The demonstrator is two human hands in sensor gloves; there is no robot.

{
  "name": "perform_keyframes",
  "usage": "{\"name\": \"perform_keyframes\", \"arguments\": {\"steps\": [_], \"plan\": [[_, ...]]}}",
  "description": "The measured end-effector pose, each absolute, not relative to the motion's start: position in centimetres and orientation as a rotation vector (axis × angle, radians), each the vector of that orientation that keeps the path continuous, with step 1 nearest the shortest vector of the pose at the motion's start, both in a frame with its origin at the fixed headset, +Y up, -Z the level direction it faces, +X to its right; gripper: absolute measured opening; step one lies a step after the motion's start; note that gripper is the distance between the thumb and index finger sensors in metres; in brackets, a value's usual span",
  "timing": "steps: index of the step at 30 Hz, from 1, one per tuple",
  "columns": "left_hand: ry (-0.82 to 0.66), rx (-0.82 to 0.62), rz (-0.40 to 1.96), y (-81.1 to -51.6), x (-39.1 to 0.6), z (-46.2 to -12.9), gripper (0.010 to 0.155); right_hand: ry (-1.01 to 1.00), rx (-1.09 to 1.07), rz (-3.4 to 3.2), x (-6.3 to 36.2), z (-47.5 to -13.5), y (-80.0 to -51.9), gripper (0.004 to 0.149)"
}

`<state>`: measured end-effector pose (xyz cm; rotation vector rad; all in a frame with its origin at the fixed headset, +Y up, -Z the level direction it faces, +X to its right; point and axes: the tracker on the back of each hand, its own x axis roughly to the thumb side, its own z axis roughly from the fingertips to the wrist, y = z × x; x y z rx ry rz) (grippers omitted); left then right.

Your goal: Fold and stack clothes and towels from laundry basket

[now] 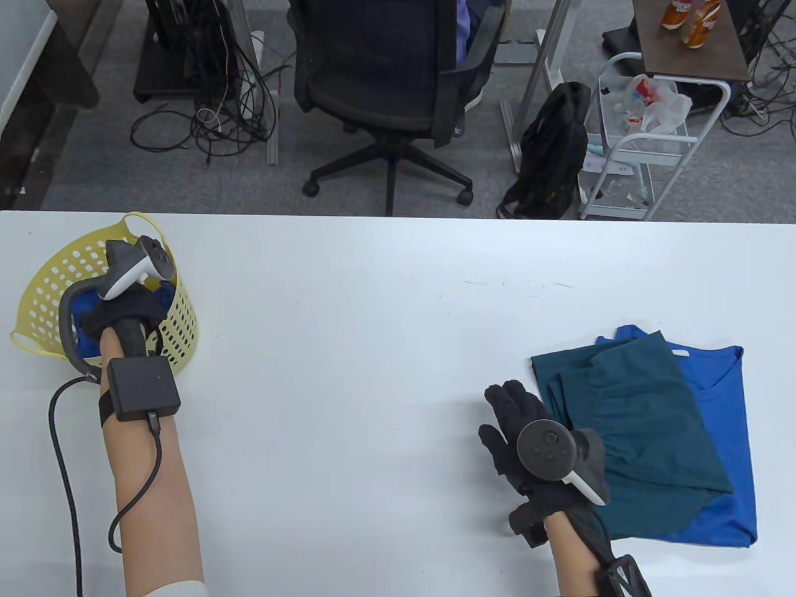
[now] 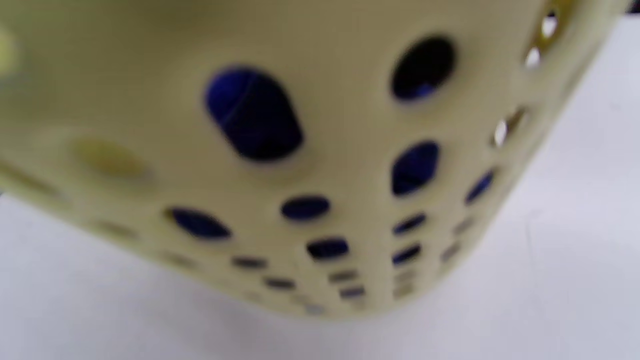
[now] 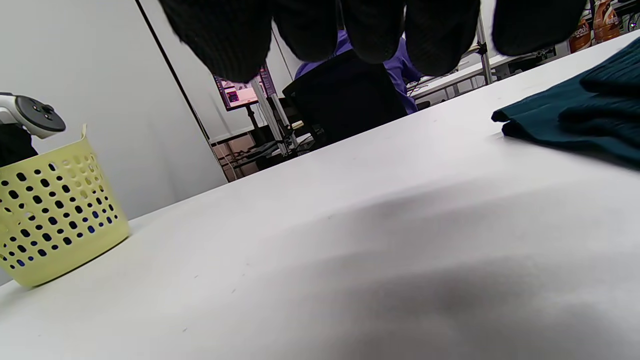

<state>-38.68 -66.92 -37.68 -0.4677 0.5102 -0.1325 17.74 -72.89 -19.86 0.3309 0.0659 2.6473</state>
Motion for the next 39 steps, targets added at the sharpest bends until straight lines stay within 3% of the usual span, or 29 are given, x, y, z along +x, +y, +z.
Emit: {"name": "perform_keyframes", "arguments": {"steps": [2, 5, 7, 9, 10, 11, 13, 15, 25, 28, 33, 36, 39], "plan": [[0.546, -0.223, -0.174, -65.4, -38.5, -36.8, 0.046, 0.073, 0.329, 2.642, 17.7, -19.9, -73.0, 0.066], [0.515, -0.126, -0.060, -63.1, -38.3, -35.7, 0.042, 0.073, 0.334, 2.643, 17.7, -19.9, -73.0, 0.067], [0.468, -0.057, 0.090, -61.2, -38.2, -34.6, 0.061, 0.056, 0.337, 2.639, 17.7, -19.8, -72.9, 0.067], [0.419, -0.093, 0.173, -60.2, -38.1, -34.0, 0.086, 0.047, 0.346, 2.635, 17.6, -19.7, -72.7, 0.067], [0.400, -0.098, 0.213, -59.8, -38.1, -33.6, 0.089, 0.042, 0.354, 2.632, 17.4, -19.7, -72.7, 0.068], [0.393, -0.105, 0.231, -59.6, -38.1, -33.4, 0.086, 0.040, 0.358, 2.631, 17.4, -19.7, -72.7, 0.068], [0.384, -0.140, 0.253, -59.4, -38.0, -33.1, 0.056, 0.042, 0.376, 2.630, 17.2, -19.7, -72.6, 0.068], [0.419, -0.097, 0.246, -59.3, -37.9, -32.7, 0.048, 0.041, 0.393, 2.628, 16.9, -19.7, -72.6, 0.067], [0.518, -0.012, -0.045, -58.8, -36.1, -31.9, 0.045, 0.054, 0.427, 2.622, 16.5, -19.6, -72.8, 0.066], [0.573, 0.066, -0.069, -58.3, -35.6, -31.9, 0.043, 0.060, 0.435, 2.623, 16.3, -19.6, -72.8, 0.067], [0.621, 0.058, -0.121, -57.5, -34.5, -32.1, 0.044, 0.079, 0.435, 2.618, 16.3, -19.7, -73.0, 0.067], [0.710, 0.015, -0.223, -56.8, -34.1, -32.4, 0.052, 0.094, 0.431, 2.612, 16.4, -19.9, -73.3, 0.067], [0.772, -0.177, -0.184, -56.5, -34.3, -32.6, 0.059, 0.097, 0.428, 2.611, 16.4, -19.8, -73.3, 0.066]]}}
